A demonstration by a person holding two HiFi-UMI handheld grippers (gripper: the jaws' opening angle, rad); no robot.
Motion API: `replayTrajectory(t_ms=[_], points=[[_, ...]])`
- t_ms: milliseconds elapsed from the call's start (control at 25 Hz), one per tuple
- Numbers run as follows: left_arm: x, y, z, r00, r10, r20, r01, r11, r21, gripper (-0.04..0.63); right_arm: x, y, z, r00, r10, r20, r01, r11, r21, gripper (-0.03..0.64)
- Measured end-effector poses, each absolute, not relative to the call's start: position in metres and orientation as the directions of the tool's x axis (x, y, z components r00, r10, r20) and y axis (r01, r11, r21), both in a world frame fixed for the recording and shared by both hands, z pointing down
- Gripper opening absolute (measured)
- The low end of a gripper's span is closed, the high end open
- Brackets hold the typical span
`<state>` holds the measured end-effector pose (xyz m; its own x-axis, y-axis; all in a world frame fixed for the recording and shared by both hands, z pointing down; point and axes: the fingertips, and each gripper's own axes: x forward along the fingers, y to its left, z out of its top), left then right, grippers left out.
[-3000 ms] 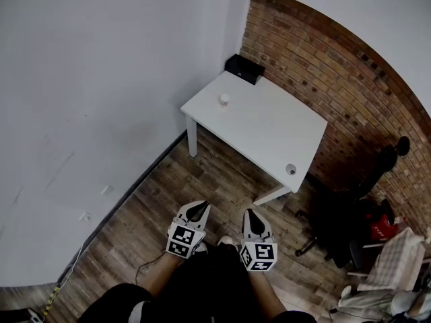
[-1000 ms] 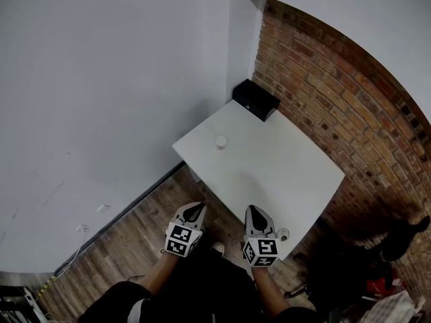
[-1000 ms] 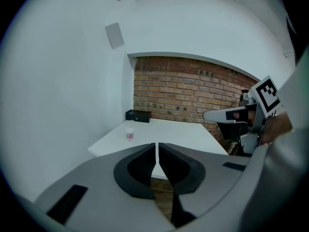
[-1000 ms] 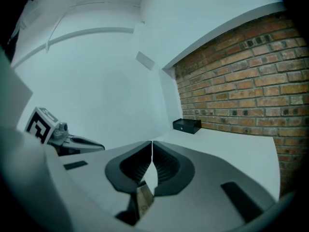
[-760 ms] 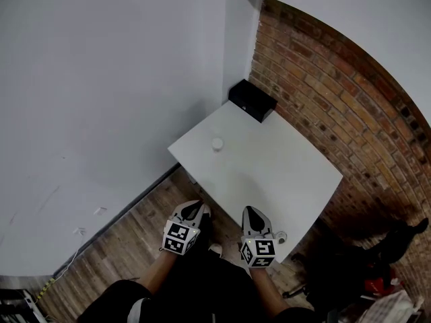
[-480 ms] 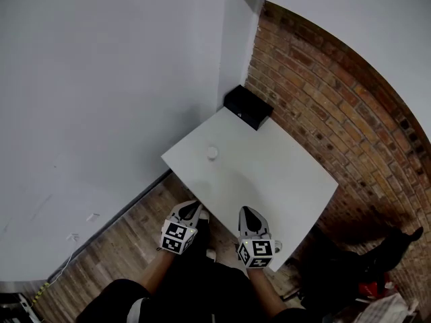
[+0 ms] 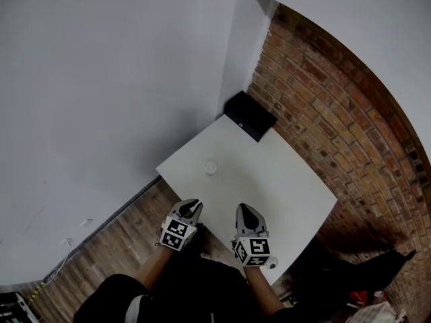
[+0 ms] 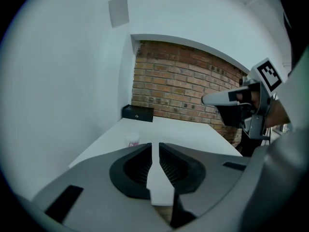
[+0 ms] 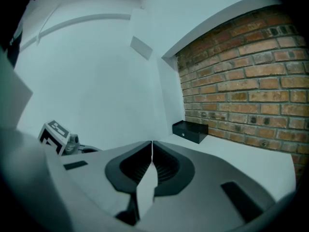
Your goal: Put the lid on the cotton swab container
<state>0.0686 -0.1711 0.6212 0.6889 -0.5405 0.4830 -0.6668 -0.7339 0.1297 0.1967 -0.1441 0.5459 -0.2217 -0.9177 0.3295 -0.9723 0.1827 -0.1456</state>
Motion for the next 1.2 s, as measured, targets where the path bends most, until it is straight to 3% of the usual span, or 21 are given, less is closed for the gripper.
replayTrajectory(t_ms=[200, 760, 1200], points=[[0.072, -0.204, 0.642, 0.688, -0.507, 0.519, -0.652, -0.747, 0.133, 0.053, 0.193, -0.183, 0.546, -0.218, -0.915, 0.340, -0.974, 0.178, -0.143, 0.023], [0.093, -0.271, 0.716, 0.665, -0.397, 0.632, -0.586, -0.802, 0.113, 0.255, 0.192, -0.256, 0.568, -0.180, -0.898, 0.402, -0.983, 0.144, -0.118, 0.023], [0.109, -0.294, 0.757, 0.648, -0.305, 0.698, -0.504, -0.858, 0.094, 0.261, 0.186, -0.285, 0.589, -0.178, -0.870, 0.461, -0.984, 0.144, -0.107, 0.023]])
